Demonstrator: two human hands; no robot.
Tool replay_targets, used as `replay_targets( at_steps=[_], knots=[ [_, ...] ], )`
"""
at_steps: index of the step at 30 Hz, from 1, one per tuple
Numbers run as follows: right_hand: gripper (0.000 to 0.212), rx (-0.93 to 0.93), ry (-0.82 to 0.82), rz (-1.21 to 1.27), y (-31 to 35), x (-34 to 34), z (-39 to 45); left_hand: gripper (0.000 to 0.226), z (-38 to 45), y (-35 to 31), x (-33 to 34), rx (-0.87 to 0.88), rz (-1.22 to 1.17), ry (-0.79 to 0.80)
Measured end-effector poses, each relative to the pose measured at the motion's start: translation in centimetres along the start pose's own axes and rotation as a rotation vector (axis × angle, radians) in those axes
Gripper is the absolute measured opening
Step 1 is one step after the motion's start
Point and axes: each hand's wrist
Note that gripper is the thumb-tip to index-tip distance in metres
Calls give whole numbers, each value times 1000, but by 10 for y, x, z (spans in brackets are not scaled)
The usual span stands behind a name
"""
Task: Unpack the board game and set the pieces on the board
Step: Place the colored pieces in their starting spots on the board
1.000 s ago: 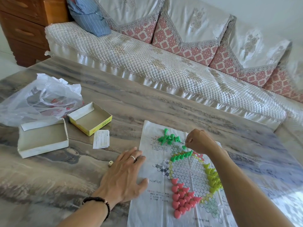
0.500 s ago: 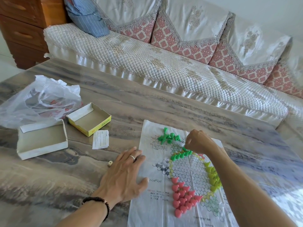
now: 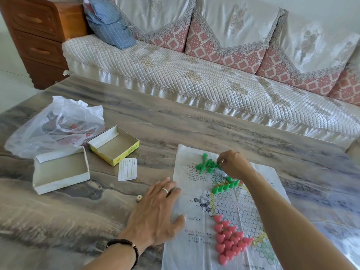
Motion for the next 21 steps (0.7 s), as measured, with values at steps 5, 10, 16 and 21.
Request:
replay_targets(
  at_steps=[5,10,16,21],
  knots=[
    [20,27,-57,76,-2,-7,-3,69,0,1,1,-1,-18,-17],
    [17,-34,-112,148,-3,-23,-19,69,-1,1,2,7,-25,-34],
    [22,-81,-77,146,-9,-35,-38,65,-2,-1,2,-7,2,-58],
    [8,-56,-49,79,-9,-37,-45,66,-1,-1,1,-14,3,-46]
  ],
)
Point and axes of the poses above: each hand's wrist, its own z-axis towards the middle knuckle, its own x-axis out of the palm, y = z × x, and after that the axes turned 10 degrees about x, right-handed
